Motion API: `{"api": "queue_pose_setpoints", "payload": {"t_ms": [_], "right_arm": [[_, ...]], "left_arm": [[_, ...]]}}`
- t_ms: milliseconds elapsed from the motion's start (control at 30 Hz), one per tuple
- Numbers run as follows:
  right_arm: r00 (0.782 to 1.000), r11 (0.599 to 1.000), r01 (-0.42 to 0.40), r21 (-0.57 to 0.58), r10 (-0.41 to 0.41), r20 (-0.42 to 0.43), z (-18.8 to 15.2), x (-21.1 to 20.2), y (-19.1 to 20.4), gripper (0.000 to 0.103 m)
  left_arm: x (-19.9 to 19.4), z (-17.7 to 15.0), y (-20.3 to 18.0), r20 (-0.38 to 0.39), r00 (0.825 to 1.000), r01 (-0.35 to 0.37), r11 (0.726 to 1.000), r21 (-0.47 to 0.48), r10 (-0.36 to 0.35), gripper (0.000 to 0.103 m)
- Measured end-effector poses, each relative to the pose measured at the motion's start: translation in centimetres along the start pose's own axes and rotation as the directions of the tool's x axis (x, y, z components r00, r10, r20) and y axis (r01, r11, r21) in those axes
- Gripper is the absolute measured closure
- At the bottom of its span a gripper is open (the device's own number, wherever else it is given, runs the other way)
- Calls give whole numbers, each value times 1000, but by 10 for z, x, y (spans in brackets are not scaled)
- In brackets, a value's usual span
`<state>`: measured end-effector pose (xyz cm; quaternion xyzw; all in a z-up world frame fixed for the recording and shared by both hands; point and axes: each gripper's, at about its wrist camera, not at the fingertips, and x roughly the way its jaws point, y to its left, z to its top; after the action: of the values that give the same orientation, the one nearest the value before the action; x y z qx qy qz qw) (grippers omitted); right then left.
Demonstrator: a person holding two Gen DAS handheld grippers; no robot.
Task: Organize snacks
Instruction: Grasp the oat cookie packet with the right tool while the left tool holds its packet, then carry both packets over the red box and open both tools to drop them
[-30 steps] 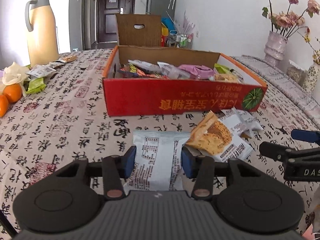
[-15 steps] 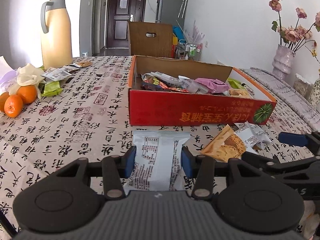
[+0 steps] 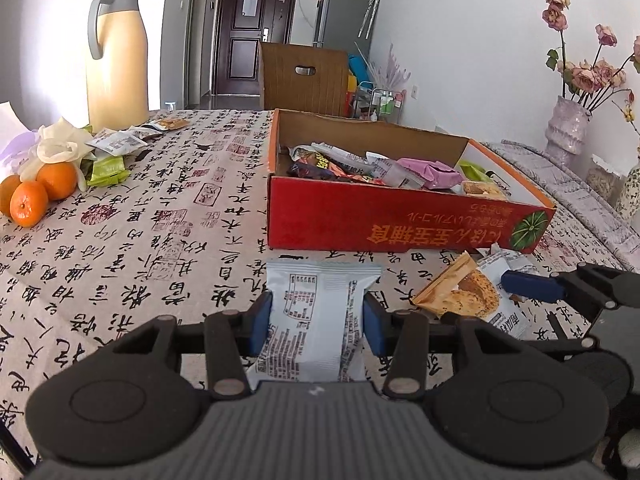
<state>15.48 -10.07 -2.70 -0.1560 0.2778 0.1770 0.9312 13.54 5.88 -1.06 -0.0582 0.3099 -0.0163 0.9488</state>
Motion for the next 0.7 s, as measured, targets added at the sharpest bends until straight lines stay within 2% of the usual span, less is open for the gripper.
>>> {"api": "queue_pose_setpoints", "payload": {"t_ms": [67,133,433,700], "right_arm": [[1000,999,12,-35,-13,-8,-2,1,5,45],[999,997,27,-67,-28,-19,-5,3,8,54],[1000,998,1,-55,-3,-29,-6,2,7,61],[1000,999,-10,-38,9,-14,-8,-5,3,61]], "left_arm": [[0,0,0,-1,1000,2,1000,-1,-2,56],[0,0,1,-1,1000,5,1000,-2,-5,56],[1,0,0,-2,1000,8,1000,-3,-8,56],[-1,3,-2,6,1000,11,1000,3,-11,56]]}}
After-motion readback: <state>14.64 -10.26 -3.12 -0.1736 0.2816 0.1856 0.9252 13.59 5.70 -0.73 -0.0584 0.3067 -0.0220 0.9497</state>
